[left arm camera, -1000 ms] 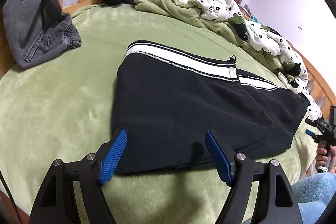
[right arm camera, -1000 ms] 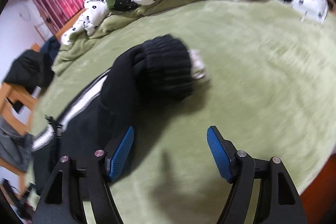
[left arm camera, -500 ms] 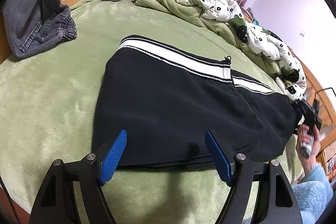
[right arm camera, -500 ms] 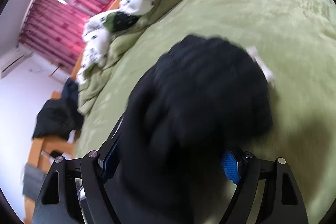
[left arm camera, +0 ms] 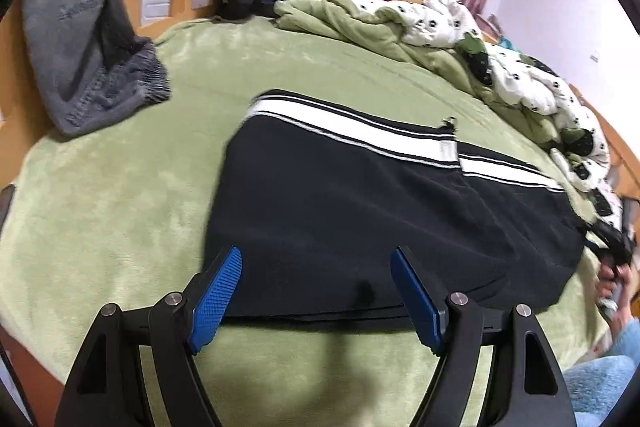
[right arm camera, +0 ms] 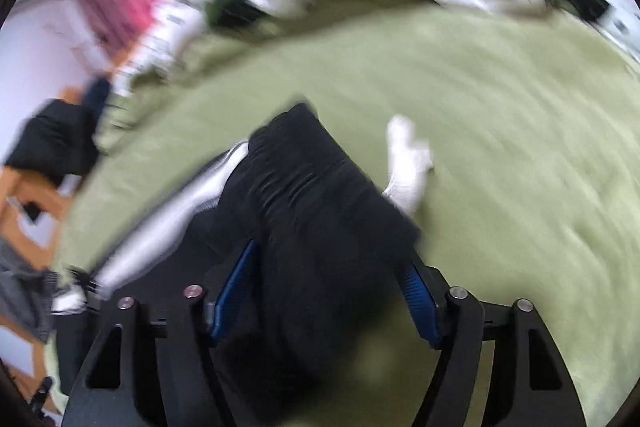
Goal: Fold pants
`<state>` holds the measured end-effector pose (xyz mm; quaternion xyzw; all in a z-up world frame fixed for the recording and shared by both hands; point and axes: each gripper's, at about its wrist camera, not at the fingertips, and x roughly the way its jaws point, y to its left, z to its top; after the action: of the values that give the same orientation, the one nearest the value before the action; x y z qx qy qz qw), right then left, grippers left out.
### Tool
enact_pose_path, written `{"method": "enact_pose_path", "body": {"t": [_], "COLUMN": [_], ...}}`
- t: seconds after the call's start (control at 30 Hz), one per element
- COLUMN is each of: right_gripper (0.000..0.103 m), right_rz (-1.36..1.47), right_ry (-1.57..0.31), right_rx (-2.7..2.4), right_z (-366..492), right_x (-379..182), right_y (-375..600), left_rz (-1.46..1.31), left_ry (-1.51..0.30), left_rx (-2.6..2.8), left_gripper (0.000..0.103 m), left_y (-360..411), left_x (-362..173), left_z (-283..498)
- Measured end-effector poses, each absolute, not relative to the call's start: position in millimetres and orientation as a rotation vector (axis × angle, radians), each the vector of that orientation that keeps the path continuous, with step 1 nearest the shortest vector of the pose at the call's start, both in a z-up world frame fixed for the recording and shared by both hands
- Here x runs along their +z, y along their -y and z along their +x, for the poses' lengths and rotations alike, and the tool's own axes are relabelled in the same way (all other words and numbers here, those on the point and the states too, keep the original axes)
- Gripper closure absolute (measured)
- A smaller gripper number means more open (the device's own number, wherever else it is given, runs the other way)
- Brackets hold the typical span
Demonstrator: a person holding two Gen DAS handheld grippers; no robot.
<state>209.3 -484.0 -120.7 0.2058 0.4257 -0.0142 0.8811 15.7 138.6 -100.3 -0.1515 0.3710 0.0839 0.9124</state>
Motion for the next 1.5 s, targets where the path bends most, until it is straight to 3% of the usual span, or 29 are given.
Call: {"method": "enact_pose_path", "body": {"t": [0.37, 0.57, 0.73, 0.83, 0.93, 0.97, 1.07, 1.33, 1.5], "right_gripper": [0.032, 0.032, 0.032, 0.032, 0.032, 0.032, 0.032, 0.032, 0.032], "right_rz": [0.279, 0.210, 0.114, 0.095, 0.101, 0.095, 0.062, 0.024, -0.005], "right_ry": [-0.796, -0.800, -0.814, -0.818, -0.830, -0.833, -0.820, -0.767, -0.734], "right_rx": [-0.094, 0.035, 0.137, 0.181, 0.189, 0.199, 0.191, 0.224, 0.226], "right_z": [135.9, 139.7, 144.8, 146.2, 141.5, 139.0, 128.7, 97.6, 90.9], "right_x": [-83.0, -57.2, -47.0, -35.5, -18.7, -12.4, 5.9, 19.9, -2.7], "right_y": [486.0, 424.4, 355.9, 318.4, 296.7, 291.8, 282.7, 287.4, 316.7], "left_rz": [-0.551, -0.641, -0.796, -0.914, -0.913, -0.909, -0.799, -0.407, -0.217], "left_ry": [-0.782, -0.807, -0.767, -0.761, -0.786, -0.785, -0.797, -0.752, -0.764], "left_rx": [0.164, 0.149, 0.113, 0.123, 0.129, 0.121, 0.112, 0.030, -0.051], "left_gripper": [0.028, 0.037, 0.037, 0.048, 0.069, 0.078, 0.085, 0.088, 0.088], "left_y": [-189.7, -190.2, -207.1, -218.2, -218.9, -218.6, -209.1, -115.2, -23.2], "left_x": [-127.7, -163.0, -168.8, -171.0, -167.2, -164.0, -135.2, -9.5, 18.1], "left_z": [1.6, 9.0, 7.0, 10.3, 14.4, 15.4, 21.9, 60.0, 84.4]}}
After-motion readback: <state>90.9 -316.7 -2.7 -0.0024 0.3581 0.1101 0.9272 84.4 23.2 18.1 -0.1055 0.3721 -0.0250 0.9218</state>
